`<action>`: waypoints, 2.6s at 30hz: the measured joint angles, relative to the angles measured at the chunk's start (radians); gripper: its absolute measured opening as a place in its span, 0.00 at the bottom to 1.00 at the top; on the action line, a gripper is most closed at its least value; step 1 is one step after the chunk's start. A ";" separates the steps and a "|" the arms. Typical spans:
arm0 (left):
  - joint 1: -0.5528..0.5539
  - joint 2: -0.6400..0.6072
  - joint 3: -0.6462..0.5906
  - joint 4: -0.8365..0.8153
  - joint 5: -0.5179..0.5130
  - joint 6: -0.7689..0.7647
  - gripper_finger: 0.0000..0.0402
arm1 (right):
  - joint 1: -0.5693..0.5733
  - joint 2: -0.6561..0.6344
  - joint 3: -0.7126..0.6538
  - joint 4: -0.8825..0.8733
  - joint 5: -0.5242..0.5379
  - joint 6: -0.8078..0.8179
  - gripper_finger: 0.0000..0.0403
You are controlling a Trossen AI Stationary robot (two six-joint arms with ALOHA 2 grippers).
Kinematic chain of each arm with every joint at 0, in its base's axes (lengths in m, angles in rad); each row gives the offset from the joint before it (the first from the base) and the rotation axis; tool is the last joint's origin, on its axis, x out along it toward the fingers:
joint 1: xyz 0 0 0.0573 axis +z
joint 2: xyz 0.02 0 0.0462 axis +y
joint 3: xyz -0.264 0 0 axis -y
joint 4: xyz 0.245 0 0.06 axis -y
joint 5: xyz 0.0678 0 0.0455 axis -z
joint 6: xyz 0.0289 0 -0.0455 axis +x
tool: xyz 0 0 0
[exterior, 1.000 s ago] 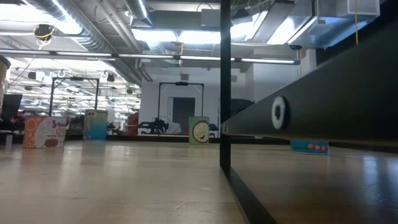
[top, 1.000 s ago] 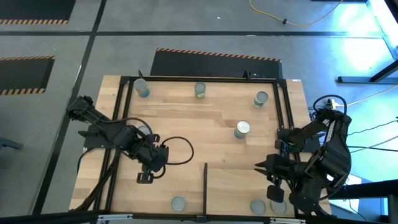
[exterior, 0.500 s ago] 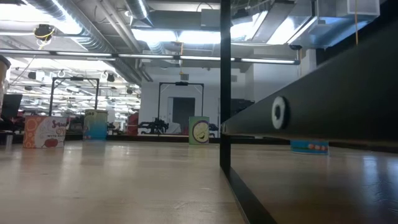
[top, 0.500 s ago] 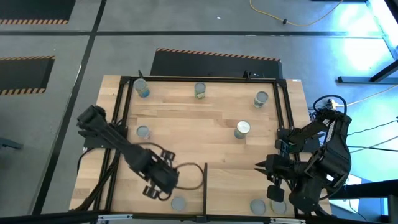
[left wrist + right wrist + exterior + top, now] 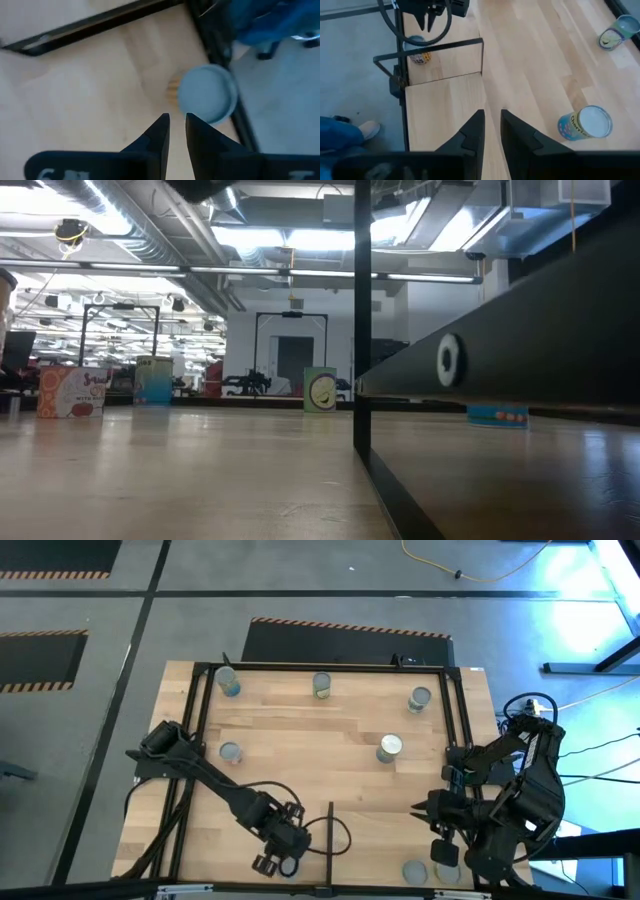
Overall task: Pick and place cans onto a shelf
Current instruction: Put the canned black beans on the shelf
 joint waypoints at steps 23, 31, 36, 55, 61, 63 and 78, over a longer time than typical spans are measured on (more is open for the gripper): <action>-0.003 0.120 -0.018 0.110 0.031 0.014 0.14 | 0.000 0.000 0.000 0.000 -0.020 -0.056 0.16; -0.003 0.126 -0.040 0.115 0.025 0.030 0.14 | 0.000 0.000 0.000 -0.001 -0.019 -0.056 0.16; -0.007 0.122 -0.091 0.140 0.032 0.025 0.14 | 0.000 0.000 0.000 -0.001 -0.019 -0.056 0.16; 0.015 0.092 -0.089 0.078 0.069 0.000 0.01 | 0.000 0.000 0.000 -0.001 -0.018 -0.052 0.16; 0.019 0.036 -0.031 -0.102 0.073 0.005 0.01 | 0.000 0.000 0.000 0.000 -0.018 -0.052 0.16; 0.020 0.010 -0.002 -0.163 0.074 0.013 0.01 | 0.000 0.000 0.000 0.000 -0.018 -0.052 0.16; 0.166 -0.105 0.513 -0.508 -0.101 0.084 0.01 | 0.000 0.000 0.000 0.001 -0.009 -0.044 0.16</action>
